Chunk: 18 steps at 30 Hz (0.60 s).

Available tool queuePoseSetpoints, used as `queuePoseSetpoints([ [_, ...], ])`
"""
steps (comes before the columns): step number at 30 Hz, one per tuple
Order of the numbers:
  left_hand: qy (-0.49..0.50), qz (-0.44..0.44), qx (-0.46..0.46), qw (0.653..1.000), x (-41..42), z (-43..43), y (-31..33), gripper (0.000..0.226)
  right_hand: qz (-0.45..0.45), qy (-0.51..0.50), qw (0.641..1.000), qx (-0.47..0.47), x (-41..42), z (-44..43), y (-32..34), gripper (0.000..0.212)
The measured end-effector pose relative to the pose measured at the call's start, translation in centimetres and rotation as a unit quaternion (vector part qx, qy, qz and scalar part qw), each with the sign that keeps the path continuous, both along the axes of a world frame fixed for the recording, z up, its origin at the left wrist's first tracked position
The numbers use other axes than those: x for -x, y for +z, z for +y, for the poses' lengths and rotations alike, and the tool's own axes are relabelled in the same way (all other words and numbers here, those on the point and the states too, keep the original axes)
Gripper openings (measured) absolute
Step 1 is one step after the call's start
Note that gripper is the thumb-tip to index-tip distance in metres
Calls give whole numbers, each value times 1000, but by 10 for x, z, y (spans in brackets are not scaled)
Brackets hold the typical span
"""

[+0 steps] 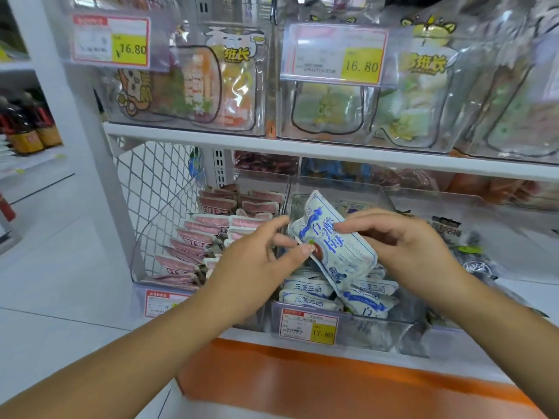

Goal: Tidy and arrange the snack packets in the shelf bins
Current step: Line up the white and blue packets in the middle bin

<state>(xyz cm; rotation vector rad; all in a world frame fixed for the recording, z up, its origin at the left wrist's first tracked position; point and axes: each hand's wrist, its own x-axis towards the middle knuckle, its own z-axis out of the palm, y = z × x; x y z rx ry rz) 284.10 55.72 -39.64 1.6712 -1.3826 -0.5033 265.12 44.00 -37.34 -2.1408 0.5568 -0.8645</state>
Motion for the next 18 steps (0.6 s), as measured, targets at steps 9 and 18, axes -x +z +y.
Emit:
queuePoseSetpoints([
  [9,-64,293,-12,954,21,0,7,73,-64,49,983,-165,21,29,6,44],
  [18,-72,248,45,965,26,2,9,47,-54,8,981,-184,22,33,8,48],
])
